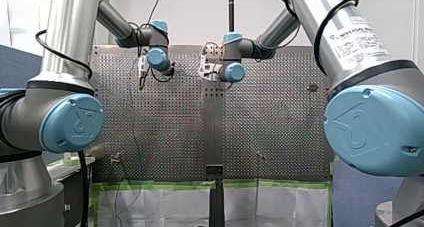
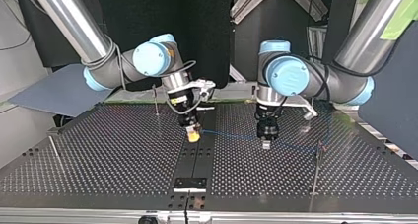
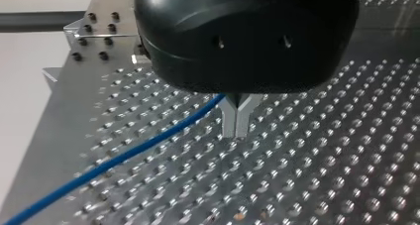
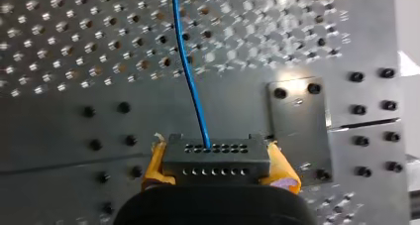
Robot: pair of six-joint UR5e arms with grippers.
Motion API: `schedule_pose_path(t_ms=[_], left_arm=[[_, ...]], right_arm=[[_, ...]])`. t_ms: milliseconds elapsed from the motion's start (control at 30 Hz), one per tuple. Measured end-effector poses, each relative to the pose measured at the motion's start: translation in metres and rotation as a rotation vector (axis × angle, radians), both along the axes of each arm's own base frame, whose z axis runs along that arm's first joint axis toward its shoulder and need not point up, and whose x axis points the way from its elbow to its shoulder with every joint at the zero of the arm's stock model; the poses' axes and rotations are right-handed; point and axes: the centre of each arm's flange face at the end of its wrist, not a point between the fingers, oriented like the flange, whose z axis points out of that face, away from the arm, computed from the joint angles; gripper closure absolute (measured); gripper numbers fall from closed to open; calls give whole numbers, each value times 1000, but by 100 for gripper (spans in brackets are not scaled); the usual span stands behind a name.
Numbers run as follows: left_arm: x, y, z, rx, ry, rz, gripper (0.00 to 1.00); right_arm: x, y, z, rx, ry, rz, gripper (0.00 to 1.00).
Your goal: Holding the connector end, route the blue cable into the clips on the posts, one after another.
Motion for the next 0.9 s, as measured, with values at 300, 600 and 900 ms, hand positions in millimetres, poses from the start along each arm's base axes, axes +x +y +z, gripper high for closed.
schedule_pose_path(t_ms=[300,600,900], left_arm=[[1,-22,-34,9,64,-24,100],[4,-42,-66,11,93,-33,100],[0,-55,-84,20,123,-43,100]], right_arm=[[5,-2,-47,50,53,6,100],[-6,-4,-77,86,86,-18,100],[-11,-5,-125,141,139,-29,100]])
